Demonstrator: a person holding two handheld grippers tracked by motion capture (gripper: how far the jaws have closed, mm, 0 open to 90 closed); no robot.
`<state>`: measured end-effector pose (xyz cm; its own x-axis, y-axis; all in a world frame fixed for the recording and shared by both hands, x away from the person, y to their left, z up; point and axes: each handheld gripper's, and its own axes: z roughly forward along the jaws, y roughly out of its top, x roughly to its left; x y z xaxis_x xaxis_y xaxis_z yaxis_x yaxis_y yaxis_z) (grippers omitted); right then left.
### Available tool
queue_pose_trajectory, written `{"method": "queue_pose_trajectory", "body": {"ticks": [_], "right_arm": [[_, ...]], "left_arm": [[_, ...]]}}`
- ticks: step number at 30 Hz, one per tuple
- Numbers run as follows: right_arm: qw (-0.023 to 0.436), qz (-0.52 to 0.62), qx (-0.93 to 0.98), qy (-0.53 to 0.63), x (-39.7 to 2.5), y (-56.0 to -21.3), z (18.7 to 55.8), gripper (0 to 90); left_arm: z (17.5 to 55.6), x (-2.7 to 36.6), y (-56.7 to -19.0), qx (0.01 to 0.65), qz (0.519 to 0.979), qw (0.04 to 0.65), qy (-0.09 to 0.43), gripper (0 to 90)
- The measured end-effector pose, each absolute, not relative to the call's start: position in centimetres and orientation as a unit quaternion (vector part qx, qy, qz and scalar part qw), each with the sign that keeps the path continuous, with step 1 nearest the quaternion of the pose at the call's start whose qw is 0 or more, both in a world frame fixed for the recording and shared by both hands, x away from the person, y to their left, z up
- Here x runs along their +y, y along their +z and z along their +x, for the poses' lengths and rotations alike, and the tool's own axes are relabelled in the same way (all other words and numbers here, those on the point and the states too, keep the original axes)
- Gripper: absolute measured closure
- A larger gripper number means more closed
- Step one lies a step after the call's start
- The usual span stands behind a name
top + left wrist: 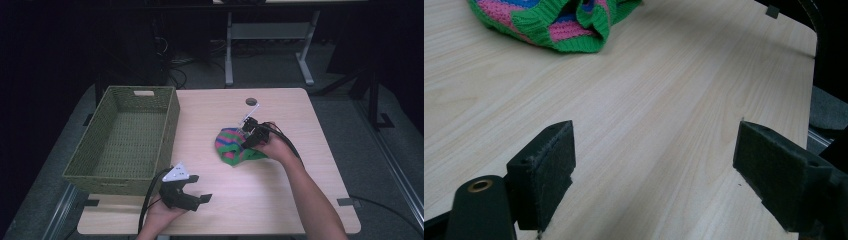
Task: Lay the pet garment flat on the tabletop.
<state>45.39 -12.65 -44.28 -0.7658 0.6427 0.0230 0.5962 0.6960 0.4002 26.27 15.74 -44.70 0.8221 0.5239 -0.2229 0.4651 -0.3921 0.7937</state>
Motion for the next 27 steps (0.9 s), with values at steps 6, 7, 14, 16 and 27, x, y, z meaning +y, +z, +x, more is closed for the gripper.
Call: {"method": "queue_pose_trajectory", "body": {"ticks": [6, 7, 14, 16, 27], "right_arm": [[0.061, 0.345, 0.917, 0.190, -12.4, -44.2, 45.5, 74.2], [0.060, 0.351, 0.915, 0.191, -12.4, -44.2, 45.5, 76.4], [0.061, 0.356, 0.914, 0.186, -12.3, -44.1, 45.5, 79.8], [0.059, 0.358, 0.913, 0.185, -12.3, -44.1, 45.5, 80.4], [0.039, 0.369, 0.902, 0.222, -13.4, -43.4, 45.6, 81.2]], "left_arm": [[26.2, 15.8, -44.7, 0.294, 0.836, 0.462, 0.034, 16.8], [26.2, 15.8, -44.7, 0.297, 0.834, 0.464, 0.032, 16.9], [26.1, 15.7, -44.6, 0.293, 0.835, 0.464, 0.034, 16.9], [26.1, 15.7, -44.6, 0.291, 0.837, 0.462, 0.035, 16.9], [26.3, 16.0, -44.6, 0.294, 0.836, 0.461, 0.036, 16.9]]}}
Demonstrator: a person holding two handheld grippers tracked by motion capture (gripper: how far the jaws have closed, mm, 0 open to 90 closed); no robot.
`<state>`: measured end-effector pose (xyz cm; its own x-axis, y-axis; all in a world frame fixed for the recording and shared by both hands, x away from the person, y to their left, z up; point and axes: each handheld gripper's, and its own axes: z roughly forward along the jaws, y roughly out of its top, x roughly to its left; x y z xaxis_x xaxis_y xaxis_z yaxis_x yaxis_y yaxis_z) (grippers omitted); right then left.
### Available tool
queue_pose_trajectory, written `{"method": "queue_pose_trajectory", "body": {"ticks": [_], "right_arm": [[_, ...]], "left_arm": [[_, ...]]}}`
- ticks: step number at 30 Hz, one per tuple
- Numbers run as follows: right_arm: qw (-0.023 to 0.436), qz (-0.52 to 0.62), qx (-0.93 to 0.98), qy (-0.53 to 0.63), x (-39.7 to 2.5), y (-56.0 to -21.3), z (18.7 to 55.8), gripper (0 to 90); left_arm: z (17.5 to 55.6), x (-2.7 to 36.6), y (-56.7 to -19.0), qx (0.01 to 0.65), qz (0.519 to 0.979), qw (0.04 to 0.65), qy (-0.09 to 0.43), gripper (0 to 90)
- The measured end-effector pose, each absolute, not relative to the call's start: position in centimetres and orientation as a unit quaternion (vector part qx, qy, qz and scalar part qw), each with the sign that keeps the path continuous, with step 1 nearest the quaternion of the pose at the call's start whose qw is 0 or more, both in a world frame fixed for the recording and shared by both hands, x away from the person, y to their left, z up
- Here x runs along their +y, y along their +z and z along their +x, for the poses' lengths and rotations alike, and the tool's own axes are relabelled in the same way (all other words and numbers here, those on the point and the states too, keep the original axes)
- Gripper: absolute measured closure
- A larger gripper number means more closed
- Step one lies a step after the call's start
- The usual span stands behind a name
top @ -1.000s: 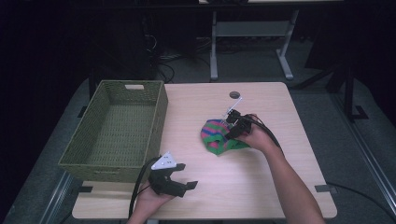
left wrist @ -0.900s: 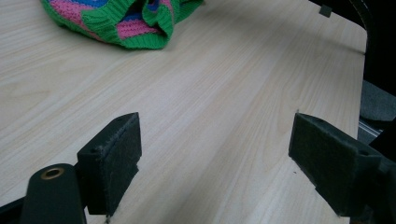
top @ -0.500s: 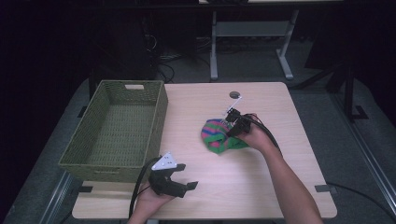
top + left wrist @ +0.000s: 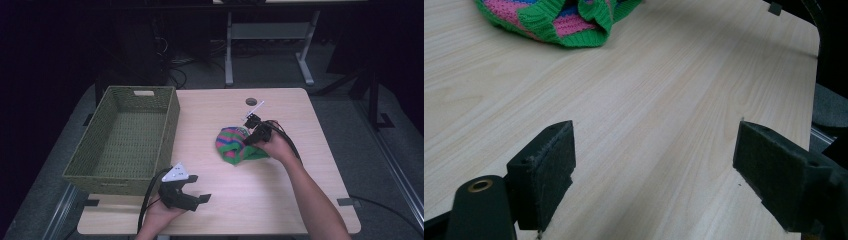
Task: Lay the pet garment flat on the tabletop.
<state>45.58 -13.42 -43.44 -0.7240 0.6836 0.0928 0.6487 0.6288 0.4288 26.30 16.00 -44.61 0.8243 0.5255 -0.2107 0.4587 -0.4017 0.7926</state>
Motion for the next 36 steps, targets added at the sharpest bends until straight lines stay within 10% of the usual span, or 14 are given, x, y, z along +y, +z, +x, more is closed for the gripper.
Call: {"method": "queue_pose_trajectory", "body": {"ticks": [36], "right_arm": [[0.023, 0.362, 0.871, 0.332, -16.9, -36.6, 41.9, 81.4]], "left_arm": [[26.3, 16.3, -44.5, 0.299, 0.833, 0.464, 0.041, 16.9]]}}
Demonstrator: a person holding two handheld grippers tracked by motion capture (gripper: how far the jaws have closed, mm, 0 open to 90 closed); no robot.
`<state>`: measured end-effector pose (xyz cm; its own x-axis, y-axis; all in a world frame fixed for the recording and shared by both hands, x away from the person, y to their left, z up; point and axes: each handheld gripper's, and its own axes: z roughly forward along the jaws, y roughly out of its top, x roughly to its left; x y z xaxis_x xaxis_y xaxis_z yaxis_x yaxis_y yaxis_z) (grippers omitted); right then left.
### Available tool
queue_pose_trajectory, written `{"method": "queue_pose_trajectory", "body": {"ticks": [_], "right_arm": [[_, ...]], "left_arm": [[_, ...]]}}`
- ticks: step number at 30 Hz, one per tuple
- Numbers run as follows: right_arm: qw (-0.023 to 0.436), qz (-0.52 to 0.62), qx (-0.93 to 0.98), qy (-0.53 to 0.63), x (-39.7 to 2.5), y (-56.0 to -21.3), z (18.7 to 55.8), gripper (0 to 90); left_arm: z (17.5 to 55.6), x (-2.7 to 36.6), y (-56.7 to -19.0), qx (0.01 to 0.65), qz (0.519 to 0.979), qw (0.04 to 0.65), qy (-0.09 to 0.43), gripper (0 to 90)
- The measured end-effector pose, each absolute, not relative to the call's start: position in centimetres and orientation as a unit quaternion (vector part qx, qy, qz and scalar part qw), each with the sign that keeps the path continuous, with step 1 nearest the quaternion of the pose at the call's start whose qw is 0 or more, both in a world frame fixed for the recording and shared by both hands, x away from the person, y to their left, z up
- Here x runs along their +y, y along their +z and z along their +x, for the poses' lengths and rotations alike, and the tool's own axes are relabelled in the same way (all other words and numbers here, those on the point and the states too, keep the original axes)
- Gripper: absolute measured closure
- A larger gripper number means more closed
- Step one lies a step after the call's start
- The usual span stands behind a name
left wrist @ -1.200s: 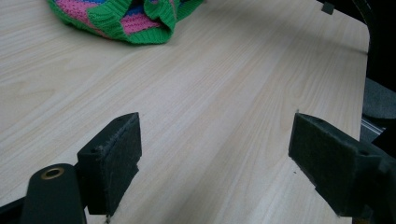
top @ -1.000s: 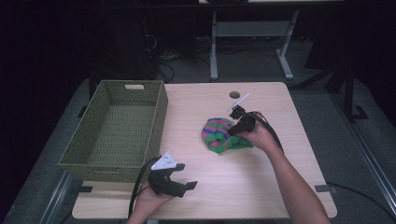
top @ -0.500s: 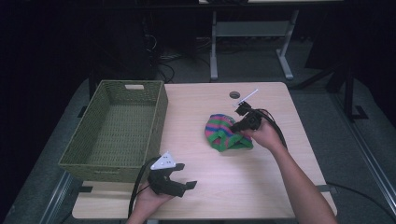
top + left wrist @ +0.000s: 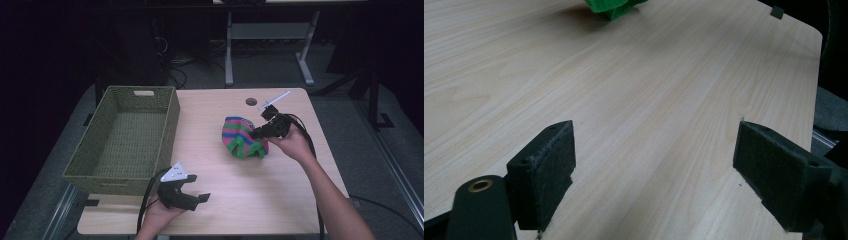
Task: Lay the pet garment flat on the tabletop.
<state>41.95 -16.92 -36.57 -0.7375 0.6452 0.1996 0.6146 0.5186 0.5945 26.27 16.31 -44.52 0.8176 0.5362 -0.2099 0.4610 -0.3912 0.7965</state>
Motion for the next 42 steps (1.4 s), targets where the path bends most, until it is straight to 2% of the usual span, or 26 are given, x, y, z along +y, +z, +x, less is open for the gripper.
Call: {"method": "queue_pose_trajectory", "body": {"ticks": [12, 20, 26, 42], "right_arm": [[0.032, 0.335, 0.870, 0.359, -17.2, -33.3, 38.4, 81.3], [0.030, 0.308, 0.870, 0.385, -17.9, -31.8, 34.8, 81.3], [0.031, 0.288, 0.871, 0.397, -18.3, -31.8, 32.7, 81.3], [-0.019, 0.267, 0.864, 0.426, -18.1, -33.8, 26.3, 81.0]], "left_arm": [[26.2, 16.4, -44.4, 0.301, 0.828, 0.471, 0.045, 16.9], [26.1, 16.5, -44.3, 0.299, 0.827, 0.473, 0.047, 16.9], [26.0, 16.5, -44.2, 0.303, 0.823, 0.477, 0.051, 16.9], [26.0, 16.9, -44.0, 0.306, 0.820, 0.480, 0.058, 16.9]]}}
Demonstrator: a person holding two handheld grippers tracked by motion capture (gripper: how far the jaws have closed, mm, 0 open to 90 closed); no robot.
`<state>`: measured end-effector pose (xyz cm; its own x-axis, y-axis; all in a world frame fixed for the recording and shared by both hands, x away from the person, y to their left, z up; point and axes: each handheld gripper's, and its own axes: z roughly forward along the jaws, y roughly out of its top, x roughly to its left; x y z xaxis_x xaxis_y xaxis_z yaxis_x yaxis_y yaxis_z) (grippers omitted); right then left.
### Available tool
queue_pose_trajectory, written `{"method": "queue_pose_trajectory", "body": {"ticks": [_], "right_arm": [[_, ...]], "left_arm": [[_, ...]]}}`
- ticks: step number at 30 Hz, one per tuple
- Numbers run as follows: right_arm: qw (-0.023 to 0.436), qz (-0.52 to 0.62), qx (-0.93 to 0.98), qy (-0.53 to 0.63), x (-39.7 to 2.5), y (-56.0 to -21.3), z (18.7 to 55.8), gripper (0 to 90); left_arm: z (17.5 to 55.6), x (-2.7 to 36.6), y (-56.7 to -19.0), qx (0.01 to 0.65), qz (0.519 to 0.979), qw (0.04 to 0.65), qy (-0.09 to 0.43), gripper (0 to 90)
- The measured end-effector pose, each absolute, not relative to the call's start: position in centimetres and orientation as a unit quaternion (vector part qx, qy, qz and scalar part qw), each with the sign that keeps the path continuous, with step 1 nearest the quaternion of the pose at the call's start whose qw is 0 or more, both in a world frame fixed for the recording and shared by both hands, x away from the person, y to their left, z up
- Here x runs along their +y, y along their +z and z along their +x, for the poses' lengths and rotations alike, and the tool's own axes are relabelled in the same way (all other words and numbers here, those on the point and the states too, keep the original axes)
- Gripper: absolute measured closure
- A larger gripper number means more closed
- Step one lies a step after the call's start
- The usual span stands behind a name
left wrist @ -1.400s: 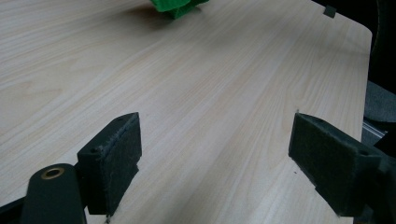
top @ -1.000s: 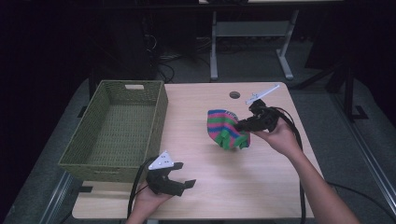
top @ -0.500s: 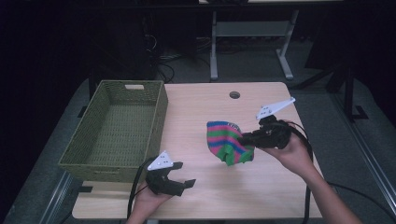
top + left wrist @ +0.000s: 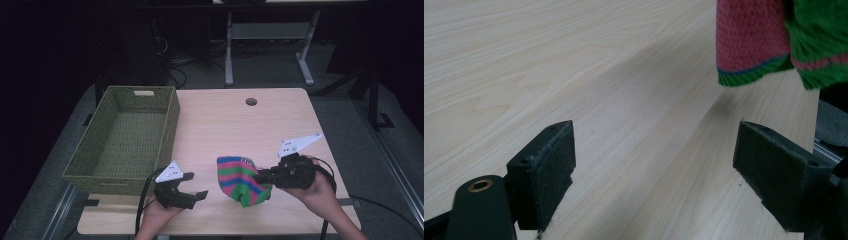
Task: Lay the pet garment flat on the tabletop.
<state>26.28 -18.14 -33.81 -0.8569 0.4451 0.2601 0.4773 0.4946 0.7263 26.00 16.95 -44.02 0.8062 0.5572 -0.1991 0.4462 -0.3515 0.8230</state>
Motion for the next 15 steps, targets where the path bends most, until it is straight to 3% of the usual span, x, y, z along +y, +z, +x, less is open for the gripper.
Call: {"method": "queue_pose_trajectory", "body": {"ticks": [5, 15], "right_arm": [[0.036, -0.273, -0.866, -0.417, -17.7, -35.5, 26.4, 80.9], [0.077, -0.314, -0.875, -0.362, -16.3, -40.5, 31.3, 80.0]], "left_arm": [[25.9, 16.8, -44.1, 0.311, 0.817, 0.483, 0.056, 16.9], [26.1, 16.8, -44.3, 0.308, 0.822, 0.476, 0.050, 16.9]]}}
